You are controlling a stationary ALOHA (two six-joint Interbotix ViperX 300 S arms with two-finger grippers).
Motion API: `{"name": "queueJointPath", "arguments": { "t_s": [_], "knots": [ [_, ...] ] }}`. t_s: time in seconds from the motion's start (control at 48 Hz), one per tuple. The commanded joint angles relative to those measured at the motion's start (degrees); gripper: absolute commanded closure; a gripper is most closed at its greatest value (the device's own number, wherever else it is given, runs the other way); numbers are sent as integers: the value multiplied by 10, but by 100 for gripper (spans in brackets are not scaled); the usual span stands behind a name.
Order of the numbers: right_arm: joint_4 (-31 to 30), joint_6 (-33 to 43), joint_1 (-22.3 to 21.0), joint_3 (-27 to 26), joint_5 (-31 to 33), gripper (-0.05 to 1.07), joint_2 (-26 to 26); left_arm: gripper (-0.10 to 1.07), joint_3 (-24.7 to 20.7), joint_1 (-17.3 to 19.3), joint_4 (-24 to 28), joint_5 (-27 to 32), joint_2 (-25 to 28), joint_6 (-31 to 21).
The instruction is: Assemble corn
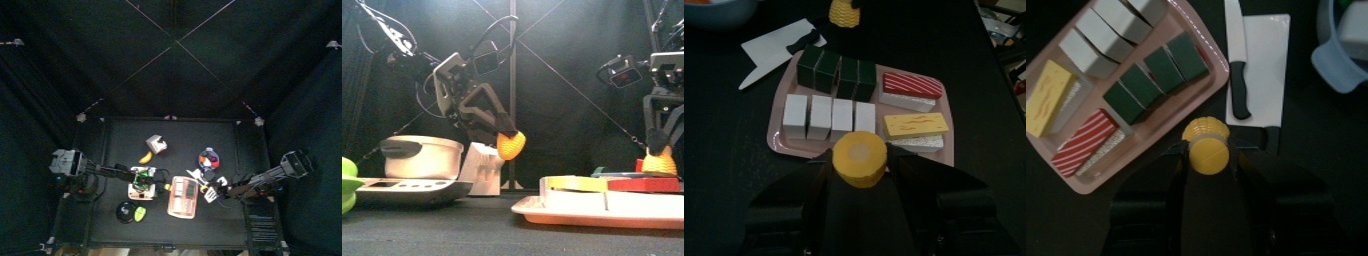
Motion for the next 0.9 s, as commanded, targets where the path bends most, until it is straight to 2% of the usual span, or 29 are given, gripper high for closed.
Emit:
{"name": "queueJointPath", "arguments": {
  "t_s": [0.0,0.146,0.292,0.542,0.875],
  "knots": [
    [-47,2,-2,-27,-24,39,-11,21,-9,1,6,-6,-7,1],
    [-124,3,-12,-54,-62,39,-11,21,-14,1,16,-16,-7,1],
    [-173,3,-47,-68,-106,39,-1,21,-22,-1,23,-29,-6,1],
    [-181,-3,-102,-94,-193,39,50,21,-41,-4,22,-36,11,0],
    [-183,-4,-105,-128,-212,39,87,21,-50,-3,19,-36,16,-1]
  ]
}}
